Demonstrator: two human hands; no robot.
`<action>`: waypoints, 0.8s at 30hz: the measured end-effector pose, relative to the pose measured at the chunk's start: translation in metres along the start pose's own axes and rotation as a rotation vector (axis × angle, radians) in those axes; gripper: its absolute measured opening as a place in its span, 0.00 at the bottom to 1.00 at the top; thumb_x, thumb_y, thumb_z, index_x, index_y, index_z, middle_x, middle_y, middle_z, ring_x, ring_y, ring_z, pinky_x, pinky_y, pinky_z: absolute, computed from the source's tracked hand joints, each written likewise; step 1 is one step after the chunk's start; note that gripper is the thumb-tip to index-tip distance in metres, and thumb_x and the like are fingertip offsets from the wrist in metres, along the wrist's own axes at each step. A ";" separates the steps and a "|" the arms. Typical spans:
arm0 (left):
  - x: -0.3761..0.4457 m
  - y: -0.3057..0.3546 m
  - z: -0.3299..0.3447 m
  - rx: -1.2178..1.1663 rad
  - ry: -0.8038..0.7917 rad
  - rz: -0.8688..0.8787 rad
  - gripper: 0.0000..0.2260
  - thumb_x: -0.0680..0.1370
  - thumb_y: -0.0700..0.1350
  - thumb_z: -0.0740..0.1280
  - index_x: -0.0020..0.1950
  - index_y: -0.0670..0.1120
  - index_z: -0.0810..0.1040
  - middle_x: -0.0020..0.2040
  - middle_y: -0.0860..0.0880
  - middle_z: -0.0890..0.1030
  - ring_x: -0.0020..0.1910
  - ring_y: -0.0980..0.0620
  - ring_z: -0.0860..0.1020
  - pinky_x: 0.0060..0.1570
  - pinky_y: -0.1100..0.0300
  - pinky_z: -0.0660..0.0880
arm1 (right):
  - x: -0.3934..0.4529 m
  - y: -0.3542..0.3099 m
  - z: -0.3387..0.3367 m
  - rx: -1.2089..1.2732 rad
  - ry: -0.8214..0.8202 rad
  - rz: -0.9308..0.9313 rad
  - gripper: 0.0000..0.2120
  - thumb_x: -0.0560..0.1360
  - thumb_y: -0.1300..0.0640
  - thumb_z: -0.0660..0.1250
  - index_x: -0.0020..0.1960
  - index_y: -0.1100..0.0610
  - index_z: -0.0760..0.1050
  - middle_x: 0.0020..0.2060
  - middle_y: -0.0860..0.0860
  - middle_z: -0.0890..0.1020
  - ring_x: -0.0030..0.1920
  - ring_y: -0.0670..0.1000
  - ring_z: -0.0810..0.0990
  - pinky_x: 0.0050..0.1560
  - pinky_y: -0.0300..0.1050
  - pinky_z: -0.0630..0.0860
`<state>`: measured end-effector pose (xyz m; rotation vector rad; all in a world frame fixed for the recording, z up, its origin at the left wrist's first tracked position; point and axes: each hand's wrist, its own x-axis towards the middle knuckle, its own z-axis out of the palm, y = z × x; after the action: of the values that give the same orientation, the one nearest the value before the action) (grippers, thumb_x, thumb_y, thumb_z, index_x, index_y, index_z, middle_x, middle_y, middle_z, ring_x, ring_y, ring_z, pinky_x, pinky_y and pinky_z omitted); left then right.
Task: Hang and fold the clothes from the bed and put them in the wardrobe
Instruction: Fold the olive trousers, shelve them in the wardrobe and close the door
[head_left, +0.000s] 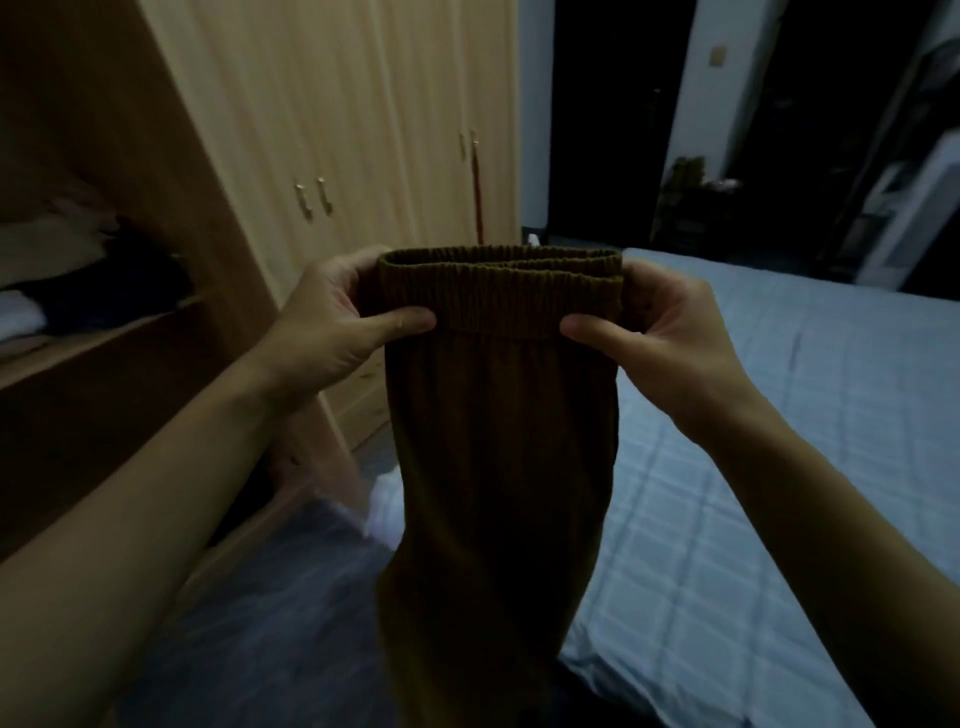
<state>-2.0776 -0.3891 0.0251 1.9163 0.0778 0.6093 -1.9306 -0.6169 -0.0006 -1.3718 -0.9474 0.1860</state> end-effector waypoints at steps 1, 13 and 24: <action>0.016 -0.009 0.006 -0.008 -0.027 0.017 0.17 0.72 0.34 0.72 0.60 0.38 0.78 0.53 0.47 0.84 0.57 0.51 0.82 0.54 0.62 0.78 | 0.008 0.006 -0.009 -0.031 0.027 -0.002 0.18 0.70 0.65 0.73 0.60 0.65 0.76 0.52 0.54 0.84 0.54 0.49 0.84 0.52 0.43 0.81; 0.237 -0.125 0.082 -0.042 -0.263 0.204 0.10 0.72 0.35 0.75 0.50 0.39 0.78 0.41 0.51 0.80 0.41 0.61 0.78 0.43 0.68 0.75 | 0.125 0.080 -0.099 -0.409 0.352 0.092 0.15 0.70 0.65 0.75 0.55 0.64 0.78 0.48 0.56 0.85 0.50 0.53 0.85 0.52 0.50 0.82; 0.379 -0.161 0.151 -0.079 -0.333 0.245 0.10 0.73 0.38 0.76 0.51 0.42 0.79 0.46 0.47 0.82 0.47 0.55 0.82 0.46 0.63 0.79 | 0.210 0.134 -0.179 -0.524 0.519 0.127 0.14 0.72 0.64 0.74 0.57 0.63 0.78 0.50 0.54 0.84 0.52 0.50 0.84 0.53 0.49 0.82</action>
<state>-1.6458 -0.3242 -0.0181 1.9395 -0.3918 0.4384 -1.6256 -0.5867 -0.0060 -1.8429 -0.4818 -0.3367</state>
